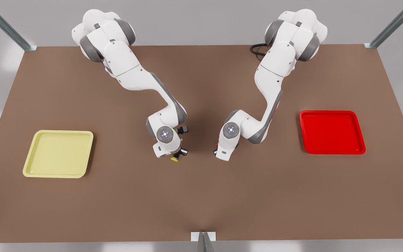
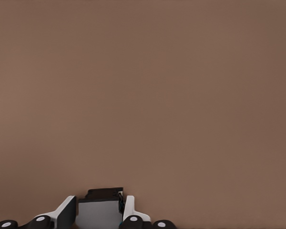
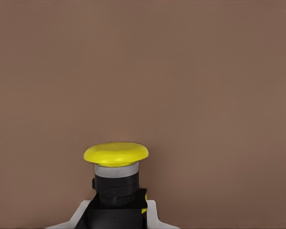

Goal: Place the switches on the corresponding trays according to their colors

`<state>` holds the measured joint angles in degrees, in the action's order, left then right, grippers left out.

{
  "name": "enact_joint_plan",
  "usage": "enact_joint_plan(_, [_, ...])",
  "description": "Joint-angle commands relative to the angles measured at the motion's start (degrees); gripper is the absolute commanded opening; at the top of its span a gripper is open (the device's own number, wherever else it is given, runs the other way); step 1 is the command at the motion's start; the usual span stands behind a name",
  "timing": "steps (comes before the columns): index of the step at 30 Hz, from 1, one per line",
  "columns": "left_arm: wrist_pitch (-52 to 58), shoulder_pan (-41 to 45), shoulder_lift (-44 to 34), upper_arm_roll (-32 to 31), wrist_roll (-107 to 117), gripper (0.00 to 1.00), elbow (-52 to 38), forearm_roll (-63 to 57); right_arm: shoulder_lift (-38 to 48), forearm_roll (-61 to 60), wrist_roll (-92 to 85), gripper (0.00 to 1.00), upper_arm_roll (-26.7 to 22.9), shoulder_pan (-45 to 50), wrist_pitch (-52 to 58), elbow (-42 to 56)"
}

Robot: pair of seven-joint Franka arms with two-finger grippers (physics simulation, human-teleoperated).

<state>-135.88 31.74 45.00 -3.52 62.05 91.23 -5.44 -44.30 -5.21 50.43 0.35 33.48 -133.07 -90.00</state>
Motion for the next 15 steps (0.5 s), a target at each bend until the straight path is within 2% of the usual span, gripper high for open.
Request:
enact_joint_plan(1, [0.00, -0.01, 0.00, 0.00, 0.00, 0.58, 0.00, -0.10, 0.09, 0.02, 0.02, 0.54, 0.00, 0.00, 0.00, 0.00])
enact_joint_plan(6, [-0.09, -0.19, 0.00, 0.00, 0.00, 0.53, 0.00, -0.10, 9.58, 2.31, -1.21, 0.54, -0.18, -9.22, 2.11, -5.88])
enact_joint_plan(12, [0.00, -0.01, -0.09, 0.00, 0.17, 0.50, -0.09, -0.10, 19.87, 5.47, -21.86, 0.54, -0.09, -24.43, 4.31, -16.78])
enact_joint_plan(15, [0.00, 0.07, -0.18, 0.00, 0.26, 0.49, -0.09, -0.10, 21.36, 7.14, -37.59, 0.54, 0.09, -35.15, 6.33, -17.49])
